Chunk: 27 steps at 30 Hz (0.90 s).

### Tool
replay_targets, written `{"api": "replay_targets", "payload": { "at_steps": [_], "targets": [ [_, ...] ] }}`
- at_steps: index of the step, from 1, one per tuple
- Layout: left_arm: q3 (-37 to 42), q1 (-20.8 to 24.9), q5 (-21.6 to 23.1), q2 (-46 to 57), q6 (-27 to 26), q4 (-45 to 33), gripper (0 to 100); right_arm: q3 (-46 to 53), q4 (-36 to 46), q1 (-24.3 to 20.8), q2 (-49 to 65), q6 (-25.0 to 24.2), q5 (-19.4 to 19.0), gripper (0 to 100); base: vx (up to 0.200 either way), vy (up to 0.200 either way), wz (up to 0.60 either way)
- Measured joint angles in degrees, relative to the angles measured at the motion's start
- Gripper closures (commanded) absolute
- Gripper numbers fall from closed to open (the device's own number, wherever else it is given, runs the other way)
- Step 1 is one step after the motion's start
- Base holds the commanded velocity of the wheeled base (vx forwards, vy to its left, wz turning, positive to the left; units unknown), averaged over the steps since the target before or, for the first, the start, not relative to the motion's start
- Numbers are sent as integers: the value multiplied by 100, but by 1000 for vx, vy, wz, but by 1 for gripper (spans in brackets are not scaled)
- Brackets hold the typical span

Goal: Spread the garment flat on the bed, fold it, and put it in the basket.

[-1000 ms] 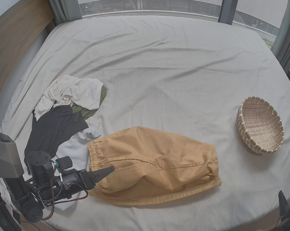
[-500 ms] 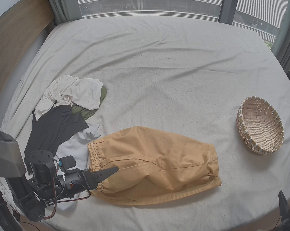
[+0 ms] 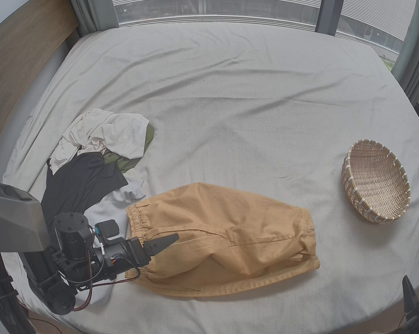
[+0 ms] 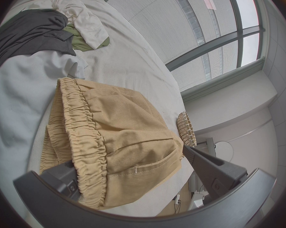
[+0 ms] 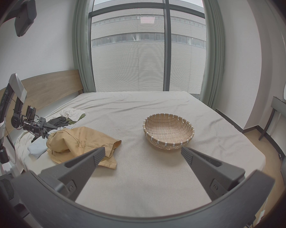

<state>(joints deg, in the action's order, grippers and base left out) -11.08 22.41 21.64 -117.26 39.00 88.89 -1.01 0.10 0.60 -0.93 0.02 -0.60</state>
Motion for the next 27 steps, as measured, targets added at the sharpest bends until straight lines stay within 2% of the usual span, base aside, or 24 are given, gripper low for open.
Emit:
{"api": "replay_targets", "payload": {
  "at_steps": [6, 16, 17, 27],
  "targets": [
    [15, 5, 11, 502, 424, -2, 0, 0, 0, 0, 0, 2, 0, 0, 0, 0, 0],
    [185, 44, 9, 795, 391, -11, 0, 0, 0, 2, 0, 2, 2, 0, 0, 0, 0],
    [183, 60, 6, 767, 350, -11, 100, 0, 0, 2, 0, 2, 0, 0, 0, 0, 0],
    [83, 118, 6, 580, 219, -7, 100, 0, 0, -5, 0, 2, 0, 0, 0, 0, 0]
  ]
}}
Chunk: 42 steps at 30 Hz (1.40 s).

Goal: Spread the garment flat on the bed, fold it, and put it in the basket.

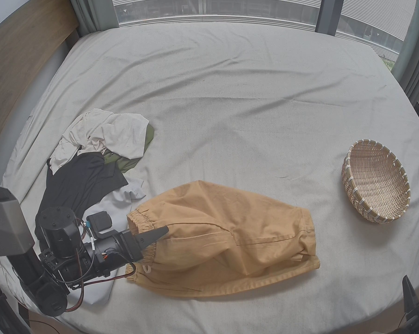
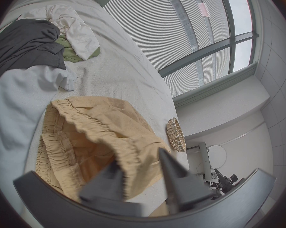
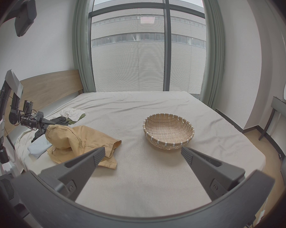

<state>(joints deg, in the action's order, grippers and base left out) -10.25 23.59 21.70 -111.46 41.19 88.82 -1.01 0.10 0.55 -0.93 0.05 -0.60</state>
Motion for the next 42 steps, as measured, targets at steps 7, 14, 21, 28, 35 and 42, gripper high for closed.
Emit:
{"api": "replay_targets", "payload": {
  "at_steps": [7, 14, 21, 28, 35, 42],
  "targets": [
    [-49, -24, -5, 32, 5, 5, 100, 0, 0, 0, 0, -5, 0, 0, 0, 0, 0],
    [-116, -74, -9, 289, 27, 5, 100, 0, -2, 0, 0, 9, -29, 0, 0, 0, 0],
    [-173, -184, -6, 499, -63, 0, 100, 0, -7, 7, 0, 39, -38, 0, 0, 0, 0],
    [-201, -280, 27, 785, -96, 2, 100, 0, -193, 11, 0, 71, -46, 0, 0, 0, 0],
    [-190, -286, 90, 978, -140, 0, 100, -511, -291, 49, -149, 63, -106, 0, 0, 0, 0],
    [-210, -300, 213, 1033, -178, 0, 100, -1163, -316, 13, -952, -384, -567, 0, 0, 0, 0]
  ]
}}
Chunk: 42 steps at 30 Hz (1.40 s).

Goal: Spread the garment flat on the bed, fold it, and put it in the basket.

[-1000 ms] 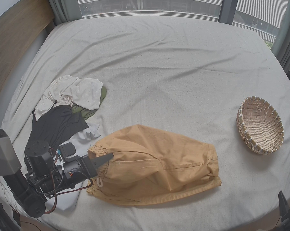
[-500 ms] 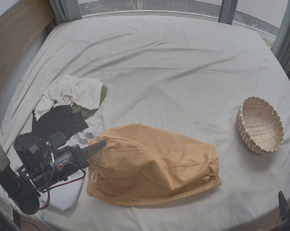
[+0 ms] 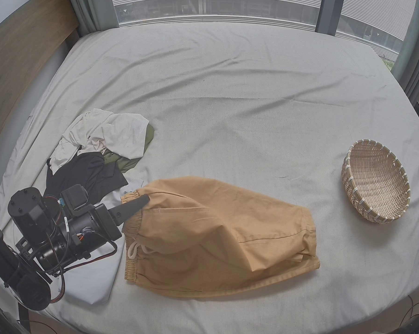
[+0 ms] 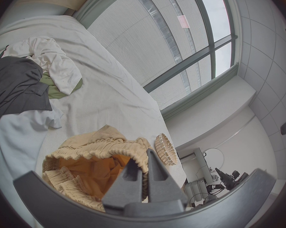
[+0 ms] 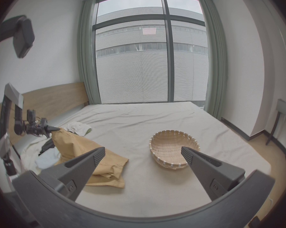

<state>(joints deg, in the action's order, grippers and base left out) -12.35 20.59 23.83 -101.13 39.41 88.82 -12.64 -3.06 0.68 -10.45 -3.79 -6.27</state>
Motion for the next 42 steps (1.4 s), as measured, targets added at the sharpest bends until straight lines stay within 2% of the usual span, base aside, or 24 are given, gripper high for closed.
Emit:
{"api": "replay_targets", "payload": {
  "at_steps": [4, 6, 8, 10, 12, 17, 33, 42],
  "targets": [
    [-11, -17, 33, 11, -4, 0, 100, -435, -22, -39, -617, -650, -649, 0, 0, 0, 0],
    [-2, -26, 41, 12, -4, 2, 100, -688, -38, -82, -950, -1167, -1300, 0, 0, 0, 0],
    [6, -30, 50, 12, -4, 2, 100, -858, -55, -112, -1204, -1503, -1743, 0, 0, 0, 0],
    [12, -34, 55, 12, -4, -2, 100, -1023, -126, -150, -1530, -1758, -2102, 0, 0, 0, 0],
    [17, -34, 60, 12, -4, 2, 100, -1136, -325, -183, -1896, -1896, -2275, 0, 0, 0, 0],
    [26, -41, 63, 9, -2, 0, 100, -1202, -1062, -233, -2825, -2059, -2319, 0, 0, 0, 0],
    [54, -52, 71, -16, -2, 5, 100, -850, -2426, -261, -5303, -2103, -2293, 0, 0, 0, 0],
    [76, -39, 71, -40, -4, 2, 100, -784, -2609, -423, -6173, -2142, -2291, 0, 0, 0, 0]
  ]
}}
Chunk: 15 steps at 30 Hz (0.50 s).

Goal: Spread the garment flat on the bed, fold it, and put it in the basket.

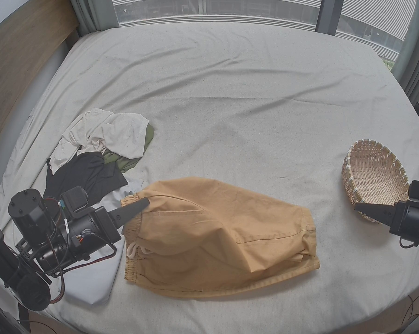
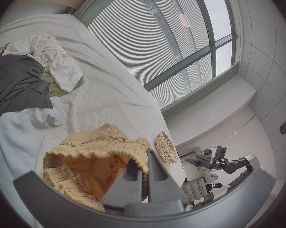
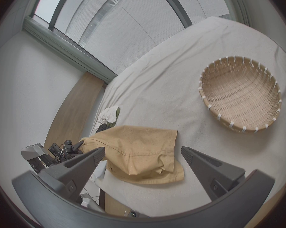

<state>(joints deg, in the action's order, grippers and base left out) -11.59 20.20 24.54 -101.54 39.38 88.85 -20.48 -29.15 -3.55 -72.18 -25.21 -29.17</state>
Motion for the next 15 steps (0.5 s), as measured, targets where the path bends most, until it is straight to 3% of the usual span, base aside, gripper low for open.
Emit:
{"api": "replay_targets", "payload": {
  "at_steps": [15],
  "targets": [
    [-6, -6, -2, -30, 0, 0, 100, 59, -1418, -199, -1858, -21, -28, 0, 0, 0, 0]
  ]
}}
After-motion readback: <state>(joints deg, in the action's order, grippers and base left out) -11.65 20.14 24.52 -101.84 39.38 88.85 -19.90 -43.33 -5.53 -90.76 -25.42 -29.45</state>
